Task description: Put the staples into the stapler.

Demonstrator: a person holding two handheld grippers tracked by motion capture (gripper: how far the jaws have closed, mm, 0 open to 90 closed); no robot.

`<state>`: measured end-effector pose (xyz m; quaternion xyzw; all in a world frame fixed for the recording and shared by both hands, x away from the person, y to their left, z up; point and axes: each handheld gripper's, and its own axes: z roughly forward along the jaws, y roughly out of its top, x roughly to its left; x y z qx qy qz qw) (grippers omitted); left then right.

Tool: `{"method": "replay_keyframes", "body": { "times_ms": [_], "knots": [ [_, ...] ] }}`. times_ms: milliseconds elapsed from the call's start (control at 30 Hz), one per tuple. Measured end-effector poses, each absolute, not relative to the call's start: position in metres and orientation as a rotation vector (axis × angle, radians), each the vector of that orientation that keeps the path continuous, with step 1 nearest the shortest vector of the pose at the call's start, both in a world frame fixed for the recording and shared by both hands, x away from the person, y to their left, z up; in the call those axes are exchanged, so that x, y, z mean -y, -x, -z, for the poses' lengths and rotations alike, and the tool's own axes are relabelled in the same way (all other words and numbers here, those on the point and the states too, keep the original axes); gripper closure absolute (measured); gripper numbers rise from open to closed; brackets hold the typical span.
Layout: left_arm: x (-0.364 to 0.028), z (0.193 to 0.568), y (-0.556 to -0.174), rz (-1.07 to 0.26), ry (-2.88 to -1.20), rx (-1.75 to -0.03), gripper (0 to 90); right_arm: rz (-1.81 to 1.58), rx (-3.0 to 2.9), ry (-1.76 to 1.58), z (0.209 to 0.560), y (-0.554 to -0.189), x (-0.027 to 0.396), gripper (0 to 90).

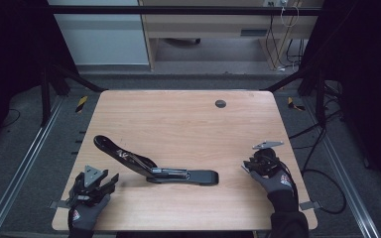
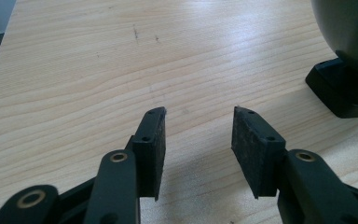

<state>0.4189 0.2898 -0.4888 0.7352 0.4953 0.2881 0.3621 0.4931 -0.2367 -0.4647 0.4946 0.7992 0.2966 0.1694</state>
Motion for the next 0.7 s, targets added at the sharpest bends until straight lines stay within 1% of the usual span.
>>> {"method": "replay_keyframes", "body": {
  "times_ms": [400, 700],
  "knots": [
    [-0.29, 0.489, -0.419, -0.744, -1.9, -1.277, 54.3, -0.805, -2.308, -1.417, 0.473, -0.497, 0.233, 73.8],
    [-0.29, 0.489, -0.419, -0.747, -1.903, -1.277, 54.4, -0.762, -2.325, -1.394, 0.481, -0.499, 0.23, 75.3]
  ]
}}
